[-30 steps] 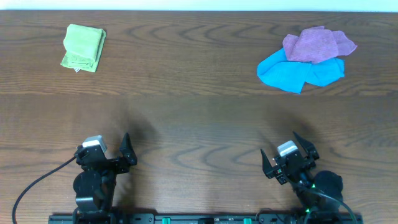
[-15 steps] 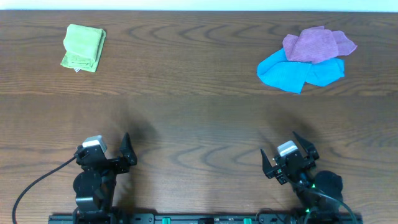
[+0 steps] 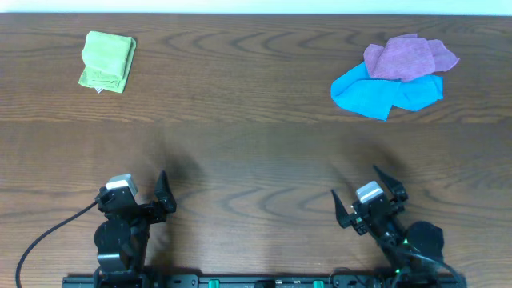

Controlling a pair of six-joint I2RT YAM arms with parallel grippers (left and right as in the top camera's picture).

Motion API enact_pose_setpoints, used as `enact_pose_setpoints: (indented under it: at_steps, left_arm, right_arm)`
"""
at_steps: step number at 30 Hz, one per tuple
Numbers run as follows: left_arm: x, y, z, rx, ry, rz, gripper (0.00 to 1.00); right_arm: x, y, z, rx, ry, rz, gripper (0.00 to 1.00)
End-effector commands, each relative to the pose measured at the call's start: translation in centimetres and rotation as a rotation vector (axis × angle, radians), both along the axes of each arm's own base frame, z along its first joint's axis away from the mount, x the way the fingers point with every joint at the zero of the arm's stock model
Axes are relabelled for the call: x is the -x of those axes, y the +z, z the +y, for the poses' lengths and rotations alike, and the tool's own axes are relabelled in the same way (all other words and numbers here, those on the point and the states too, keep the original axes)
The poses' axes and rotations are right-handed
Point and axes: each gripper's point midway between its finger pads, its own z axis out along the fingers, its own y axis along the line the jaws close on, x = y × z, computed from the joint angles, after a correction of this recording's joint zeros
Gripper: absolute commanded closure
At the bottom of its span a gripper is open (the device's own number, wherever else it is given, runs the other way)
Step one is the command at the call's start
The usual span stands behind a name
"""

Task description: Fold the cloth

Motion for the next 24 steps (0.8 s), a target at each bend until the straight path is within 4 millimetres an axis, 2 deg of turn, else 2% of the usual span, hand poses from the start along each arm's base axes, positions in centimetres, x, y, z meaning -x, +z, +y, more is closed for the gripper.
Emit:
enact_pose_setpoints:
  at_steps: [1, 2, 5, 7, 9, 13, 19, 22, 24]
  left_arm:
    - [0.0, -1.0, 0.1, 0.008, 0.009, 0.022, 0.05]
    - [0.0, -1.0, 0.1, 0.008, 0.009, 0.022, 0.05]
    - [0.0, -1.0, 0.1, 0.008, 0.009, 0.022, 0.05]
    - [0.0, -1.0, 0.1, 0.008, 0.009, 0.022, 0.05]
    - [0.0, -1.0, 0.1, 0.008, 0.009, 0.022, 0.05]
    - [0.0, -1.0, 0.1, 0.008, 0.008, 0.022, 0.05]
    - [0.0, -1.0, 0.1, 0.008, 0.009, 0.022, 0.05]
    - [0.0, -1.0, 0.1, 0.008, 0.009, 0.022, 0.05]
    - [0.0, -1.0, 0.1, 0.008, 0.009, 0.022, 0.05]
  right_arm:
    - [1.0, 0.7, 2.0, -0.093, 0.118, 0.008, 0.01]
    - [0.9, 0.6, 1.9, -0.083, 0.113, 0.004, 0.01]
    - [0.1, 2.6, 1.3, -0.052, 0.077, -0.1, 0.01]
    - [-1.4, 4.1, -1.5, -0.135, -0.115, -0.134, 0.01]
    - [-2.6, 4.5, -4.7, -0.202, -0.321, -0.146, 0.01]
    - [-4.3, 5.5, -7.1, -0.227, -0.465, -0.188, 0.01]
    - [-8.3, 5.2, -10.1, -0.34, -0.618, -0.134, 0.01]
    - [-11.0, 5.2, -11.4, -0.33, -0.65, -0.085, 0.01]
    - [-13.5, 5.4, -12.2, -0.325, -0.656, -0.039, 0.01]
